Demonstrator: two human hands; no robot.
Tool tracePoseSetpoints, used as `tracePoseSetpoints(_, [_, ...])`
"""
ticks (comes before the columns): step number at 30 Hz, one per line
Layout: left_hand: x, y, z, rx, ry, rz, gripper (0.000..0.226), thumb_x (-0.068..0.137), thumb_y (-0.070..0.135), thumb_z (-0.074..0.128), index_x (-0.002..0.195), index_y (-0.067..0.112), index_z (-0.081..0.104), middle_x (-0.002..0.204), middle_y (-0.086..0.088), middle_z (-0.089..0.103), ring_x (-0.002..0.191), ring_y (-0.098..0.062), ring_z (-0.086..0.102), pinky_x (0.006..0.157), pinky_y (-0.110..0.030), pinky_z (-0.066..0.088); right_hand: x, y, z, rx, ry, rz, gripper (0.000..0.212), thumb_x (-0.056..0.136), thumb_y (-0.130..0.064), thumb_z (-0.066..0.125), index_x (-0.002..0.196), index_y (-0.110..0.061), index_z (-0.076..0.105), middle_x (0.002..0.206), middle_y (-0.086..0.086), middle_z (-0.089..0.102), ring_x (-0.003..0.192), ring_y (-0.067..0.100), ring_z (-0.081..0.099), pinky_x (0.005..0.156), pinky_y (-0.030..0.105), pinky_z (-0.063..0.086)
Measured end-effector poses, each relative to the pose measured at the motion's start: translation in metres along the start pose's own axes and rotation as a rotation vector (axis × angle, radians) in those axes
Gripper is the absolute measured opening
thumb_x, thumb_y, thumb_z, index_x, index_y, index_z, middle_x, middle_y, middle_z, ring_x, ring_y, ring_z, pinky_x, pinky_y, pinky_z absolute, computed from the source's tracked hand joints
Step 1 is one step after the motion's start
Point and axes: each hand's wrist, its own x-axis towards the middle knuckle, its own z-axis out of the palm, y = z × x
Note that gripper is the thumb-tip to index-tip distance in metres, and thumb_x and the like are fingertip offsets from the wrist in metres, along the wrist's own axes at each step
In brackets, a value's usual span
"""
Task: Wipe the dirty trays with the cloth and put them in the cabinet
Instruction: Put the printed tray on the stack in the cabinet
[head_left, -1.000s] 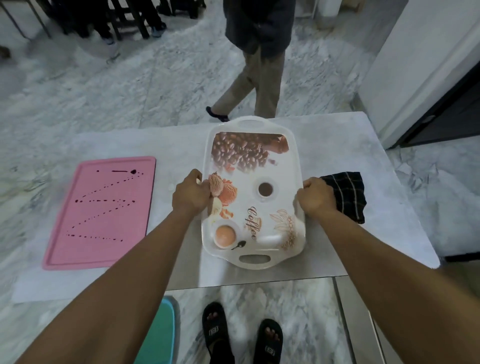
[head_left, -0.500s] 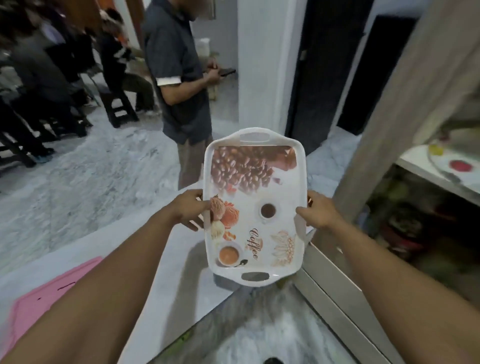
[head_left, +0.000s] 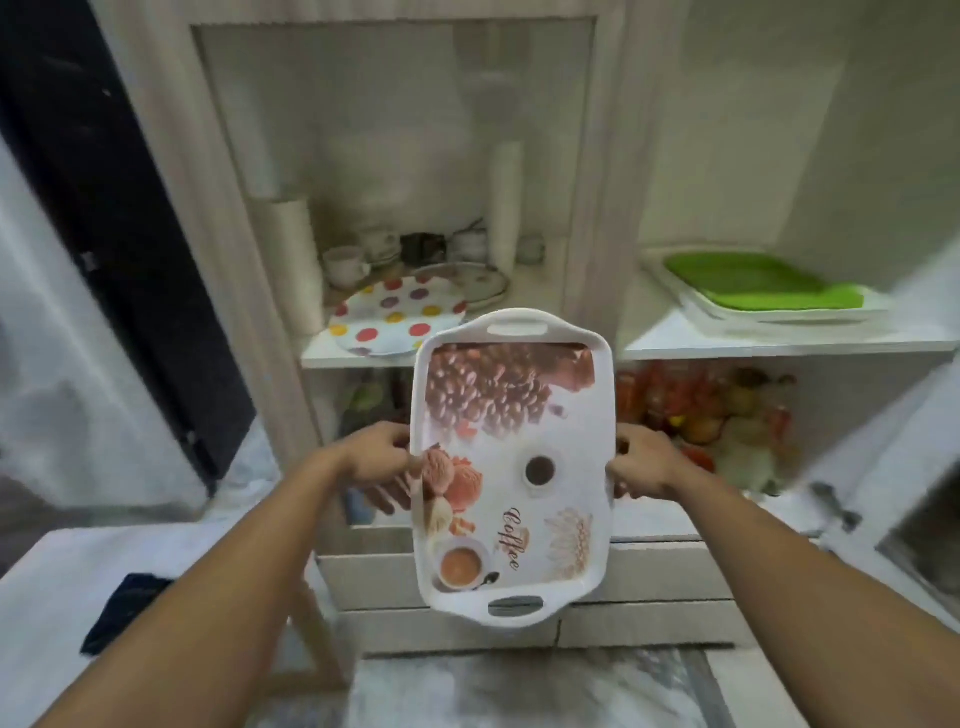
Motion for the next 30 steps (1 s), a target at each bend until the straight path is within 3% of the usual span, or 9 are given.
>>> tracePoseSetpoints(5, [0.047, 0.137, 0.072, 0.172, -0.035, 0.304, 0.031, 0.075, 0.036, 0.069, 0.106, 0.032, 0.069, 0.096, 0.013, 0.075, 0.083, -0.005, 0.073, 0.075, -0.027, 0.06, -0.043, 0.073, -0.124, 0.052, 0.23, 0.138, 0.032, 0.065, -0.02, 0.059, 0.095, -0.028, 0.067, 0.085, -0.001, 0.074, 0.068, 0.023, 0.072, 0.052, 0.029, 0.056])
tracePoseSetpoints(8, [0.075, 0.205, 0.106, 0.112, -0.033, 0.344, 0.025, 0.089, 0.025, 0.065, 0.113, 0.021, 0.065, 0.096, 0.001, 0.075, 0.073, -0.012, 0.075, 0.059, -0.024, 0.06, -0.045, 0.11, -0.189, 0.012, 0.359, 0.167, 0.032, 0.066, -0.016, 0.057, 0.095, -0.023, 0.069, 0.085, 0.005, 0.074, 0.073, 0.03, 0.072, 0.064, 0.041, 0.062])
tracePoseSetpoints(10, [0.095, 0.251, 0.126, 0.072, -0.009, 0.336, 0.018, 0.094, 0.023, 0.062, 0.11, 0.016, 0.063, 0.094, -0.007, 0.074, 0.071, -0.021, 0.076, 0.061, -0.034, 0.062, -0.036, 0.133, -0.233, 0.007, 0.461, 0.188, 0.026, 0.073, -0.01, 0.059, 0.098, -0.01, 0.067, 0.087, 0.013, 0.072, 0.074, 0.028, 0.069, 0.07, 0.041, 0.061])
tracePoseSetpoints(12, [0.116, 0.295, 0.138, 0.075, 0.057, 0.342, 0.017, 0.093, 0.021, 0.062, 0.107, 0.011, 0.065, 0.095, -0.01, 0.073, 0.074, -0.026, 0.075, 0.069, -0.042, 0.064, -0.02, 0.151, -0.273, 0.048, 0.548, 0.184, 0.02, 0.077, -0.007, 0.06, 0.095, -0.002, 0.065, 0.084, 0.019, 0.07, 0.066, 0.025, 0.066, 0.062, 0.035, 0.058])
tracePoseSetpoints(15, [0.164, 0.358, 0.156, -0.037, 0.117, 0.3, 0.019, 0.094, 0.014, 0.06, 0.103, -0.002, 0.064, 0.086, -0.015, 0.07, 0.065, -0.026, 0.071, 0.059, -0.033, 0.061, 0.019, 0.174, -0.336, 0.1, 0.648, 0.14, 0.008, 0.078, -0.008, 0.061, 0.08, -0.011, 0.068, 0.079, 0.008, 0.07, 0.08, 0.031, 0.067, 0.081, 0.042, 0.058])
tracePoseSetpoints(19, [0.229, 0.423, 0.168, -0.163, 0.206, 0.213, 0.022, 0.096, 0.019, 0.06, 0.1, -0.002, 0.063, 0.085, -0.015, 0.069, 0.067, -0.024, 0.068, 0.057, -0.028, 0.059, 0.084, 0.193, -0.406, 0.197, 0.637, 0.095, 0.019, 0.076, -0.004, 0.057, 0.068, -0.015, 0.07, 0.073, 0.007, 0.069, 0.071, 0.027, 0.063, 0.07, 0.039, 0.058])
tracePoseSetpoints(23, [0.29, 0.463, 0.171, -0.267, 0.31, 0.161, 0.025, 0.092, 0.024, 0.065, 0.091, -0.001, 0.066, 0.093, -0.019, 0.074, 0.073, -0.026, 0.072, 0.055, -0.029, 0.057, 0.158, 0.2, -0.452, 0.155, 0.499, 0.119, 0.018, 0.08, -0.006, 0.05, 0.066, -0.011, 0.06, 0.067, 0.011, 0.058, 0.064, 0.027, 0.054, 0.065, 0.036, 0.046])
tracePoseSetpoints(27, [0.328, 0.489, 0.176, -0.361, 0.399, 0.113, 0.024, 0.089, 0.026, 0.068, 0.074, 0.007, 0.067, 0.065, -0.008, 0.074, 0.059, -0.024, 0.07, 0.06, -0.032, 0.061, 0.228, 0.215, -0.475, 0.102, 0.361, 0.179, 0.024, 0.09, -0.004, 0.049, 0.068, -0.01, 0.055, 0.06, 0.008, 0.05, 0.055, 0.021, 0.046, 0.063, 0.034, 0.038])
tracePoseSetpoints(30, [0.348, 0.5, 0.18, -0.461, 0.315, 0.084, 0.02, 0.09, 0.019, 0.063, 0.093, 0.001, 0.072, 0.081, -0.011, 0.078, 0.074, -0.029, 0.076, 0.075, -0.043, 0.063, 0.269, 0.228, -0.483, 0.086, 0.351, 0.169, 0.028, 0.092, -0.004, 0.049, 0.066, -0.014, 0.053, 0.057, 0.006, 0.051, 0.049, 0.018, 0.046, 0.054, 0.026, 0.038])
